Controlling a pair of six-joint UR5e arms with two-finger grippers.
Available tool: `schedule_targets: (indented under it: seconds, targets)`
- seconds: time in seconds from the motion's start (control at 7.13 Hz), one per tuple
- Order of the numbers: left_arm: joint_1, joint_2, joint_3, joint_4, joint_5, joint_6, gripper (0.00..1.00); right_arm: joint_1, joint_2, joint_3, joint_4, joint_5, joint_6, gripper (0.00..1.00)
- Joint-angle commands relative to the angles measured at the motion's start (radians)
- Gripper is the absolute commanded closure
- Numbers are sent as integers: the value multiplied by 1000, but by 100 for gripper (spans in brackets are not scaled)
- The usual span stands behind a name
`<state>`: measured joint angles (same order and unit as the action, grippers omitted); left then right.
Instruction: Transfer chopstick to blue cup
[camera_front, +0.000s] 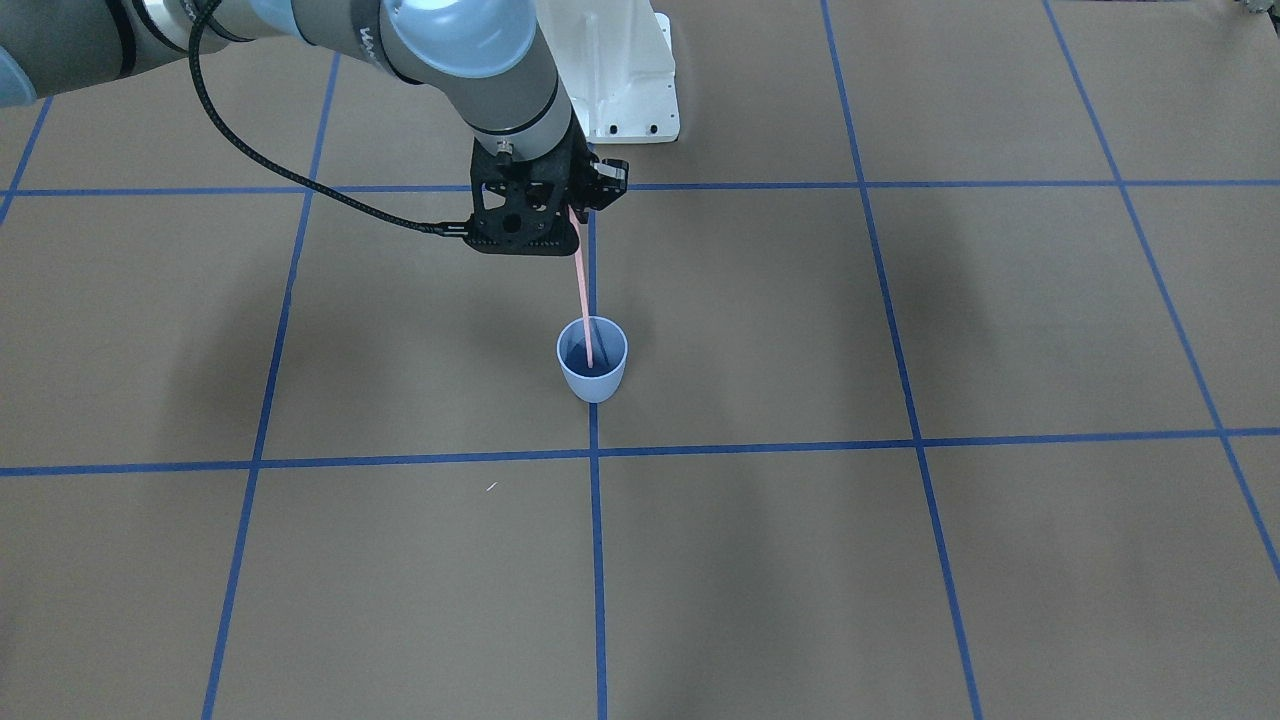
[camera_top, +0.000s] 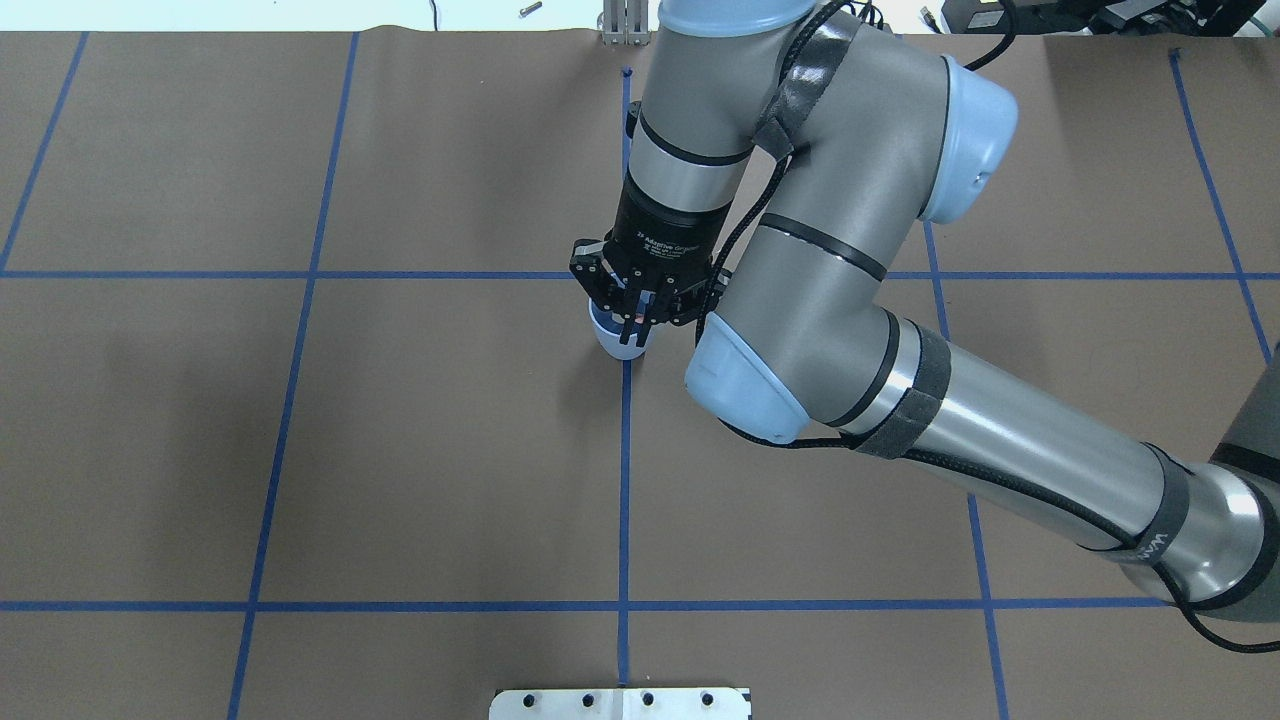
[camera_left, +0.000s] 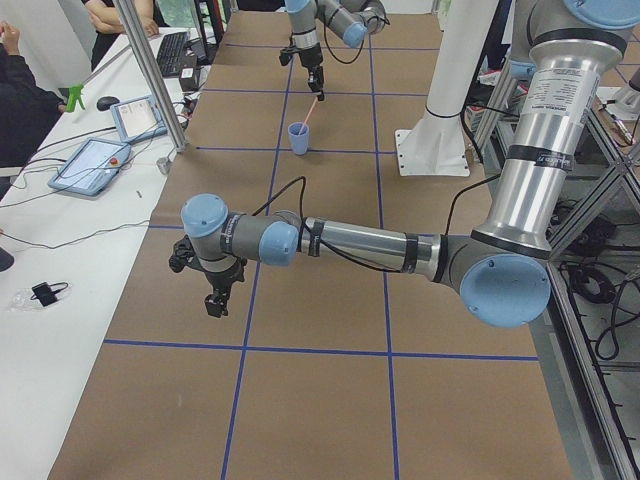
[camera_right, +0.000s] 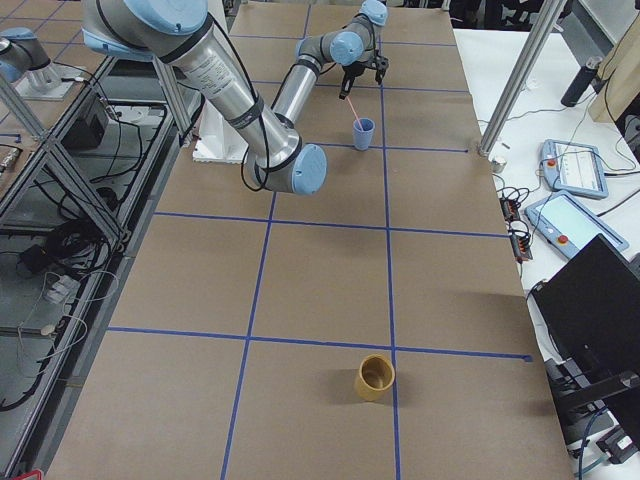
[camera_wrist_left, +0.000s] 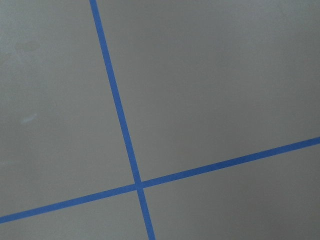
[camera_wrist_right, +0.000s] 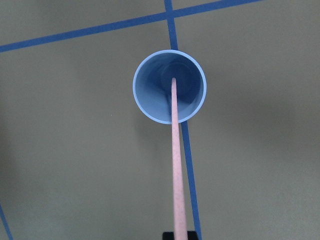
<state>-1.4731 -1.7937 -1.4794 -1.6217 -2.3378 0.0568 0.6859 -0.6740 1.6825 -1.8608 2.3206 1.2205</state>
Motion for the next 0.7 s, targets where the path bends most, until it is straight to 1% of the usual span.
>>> schedule_targets:
  seconds: [0.0, 0.14, 0.28, 0.42, 0.56]
  targets:
    - [-1, 5, 1, -1, 0, 0, 2, -5, -1, -42, 73, -3, 1, 91]
    - [-1, 7, 1, -1, 0, 2, 2, -5, -1, -44, 84, -9, 1, 83]
    - [-1, 7, 2, -1, 0, 2, 2, -5, -1, -46, 88, -18, -1, 56]
    - [2, 7, 4, -1, 2, 2, 2, -5, 4, -40, 88, -45, 8, 1]
    - [2, 7, 4, -1, 0, 0, 2, -2, -1, -27, 88, -61, -1, 0]
